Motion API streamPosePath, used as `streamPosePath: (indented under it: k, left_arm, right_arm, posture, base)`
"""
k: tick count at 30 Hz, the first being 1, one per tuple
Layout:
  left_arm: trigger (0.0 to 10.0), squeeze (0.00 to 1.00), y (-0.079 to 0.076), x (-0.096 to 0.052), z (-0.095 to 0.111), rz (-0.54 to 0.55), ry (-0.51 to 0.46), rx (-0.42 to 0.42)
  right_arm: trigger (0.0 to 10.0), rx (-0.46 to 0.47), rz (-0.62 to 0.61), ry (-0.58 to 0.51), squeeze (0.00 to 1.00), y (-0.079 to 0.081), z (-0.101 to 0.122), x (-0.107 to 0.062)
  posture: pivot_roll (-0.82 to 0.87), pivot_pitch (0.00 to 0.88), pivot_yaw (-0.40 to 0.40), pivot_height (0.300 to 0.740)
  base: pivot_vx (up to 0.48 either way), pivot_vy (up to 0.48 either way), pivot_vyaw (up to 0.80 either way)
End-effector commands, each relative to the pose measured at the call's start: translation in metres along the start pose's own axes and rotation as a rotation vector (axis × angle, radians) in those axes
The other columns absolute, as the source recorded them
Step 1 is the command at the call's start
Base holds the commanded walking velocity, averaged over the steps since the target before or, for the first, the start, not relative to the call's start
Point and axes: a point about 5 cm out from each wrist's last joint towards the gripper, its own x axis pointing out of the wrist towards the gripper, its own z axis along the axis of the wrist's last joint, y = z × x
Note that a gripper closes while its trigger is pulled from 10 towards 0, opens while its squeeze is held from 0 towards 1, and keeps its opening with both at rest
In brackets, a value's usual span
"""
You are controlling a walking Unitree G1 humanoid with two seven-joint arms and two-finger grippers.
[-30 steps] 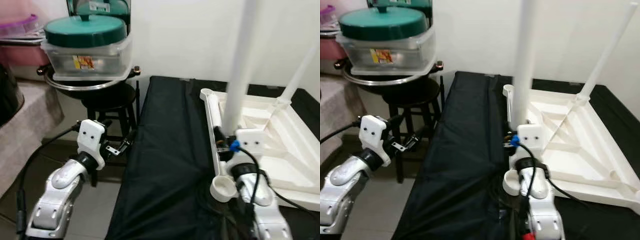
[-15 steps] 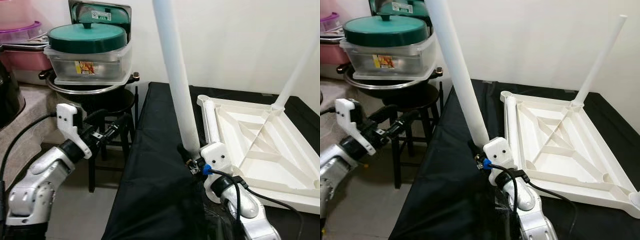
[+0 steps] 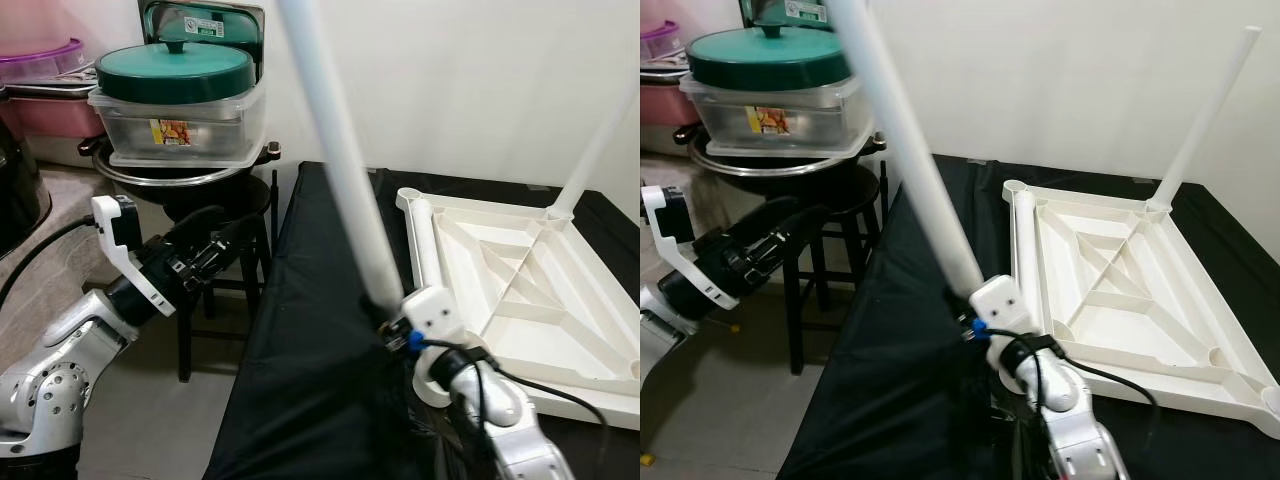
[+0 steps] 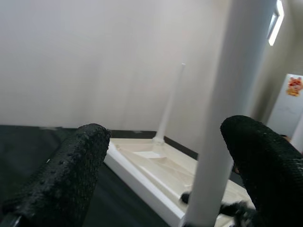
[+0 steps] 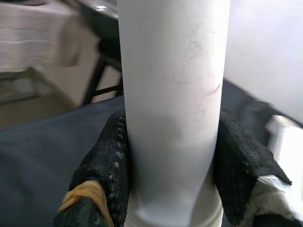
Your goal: Building children table
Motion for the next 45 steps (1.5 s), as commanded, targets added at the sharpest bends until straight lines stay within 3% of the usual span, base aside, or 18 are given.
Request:
streamPosePath:
  k: [1, 13, 30, 31, 32, 33, 45]
  left_arm:
    - [10.0, 0.00, -0.006, 0.004, 0.002, -0.047, -0.010, -0.020]
    - [10.0, 0.00, -0.018, 0.012, 0.005, -0.106, -0.033, -0.056]
    - [10.0, 0.00, -0.008, 0.035, 0.001, -0.017, -0.075, -0.057]
    - [0.9, 0.00, -0.006, 0.035, 0.001, -0.008, -0.083, -0.055]
    - [0.9, 0.00, -0.006, 0.035, 0.001, -0.008, -0.083, -0.055]
    - [0.0, 0.00, -0.007, 0.034, 0.002, -0.018, -0.090, -0.056]
    - [0.0, 0.00, -0.010, 0.034, 0.002, -0.034, -0.091, -0.048]
  right_arm:
    - [10.0, -0.027, 0.036, -0.002, 0.00, 0.002, 0.000, 0.001]
    - [10.0, -0.034, 0.112, 0.038, 0.00, 0.011, -0.010, 0.005]
    - [10.0, -0.047, 0.240, 0.080, 0.00, 0.025, -0.019, 0.000]
    - [10.0, -0.047, 0.236, 0.083, 0.00, 0.024, -0.019, 0.000]
    - [10.0, -0.047, 0.236, 0.083, 0.00, 0.024, -0.019, 0.000]
    - [10.0, -0.047, 0.233, 0.084, 0.00, 0.024, -0.020, 0.000]
    - [10.0, -0.067, 0.188, 0.089, 0.00, 0.015, -0.020, 0.002]
  posture:
    - [0.04, 0.000, -0.079, 0.740]
    - [0.05, 0.000, -0.087, 0.740]
    - [0.04, 0.000, -0.079, 0.740]
    - [0.04, 0.000, -0.078, 0.740]
    - [0.04, 0.000, -0.078, 0.740]
    - [0.04, 0.000, -0.077, 0.740]
    - [0.04, 0.000, -0.080, 0.740]
  base:
    - [0.000, 0.000, 0.00]
    - [0.000, 0.000, 0.00]
    - [0.000, 0.000, 0.00]
    - [0.000, 0.000, 0.00]
    - [0.000, 0.000, 0.00]
    - [0.000, 0.000, 0.00]
    - [0.000, 0.000, 0.00]
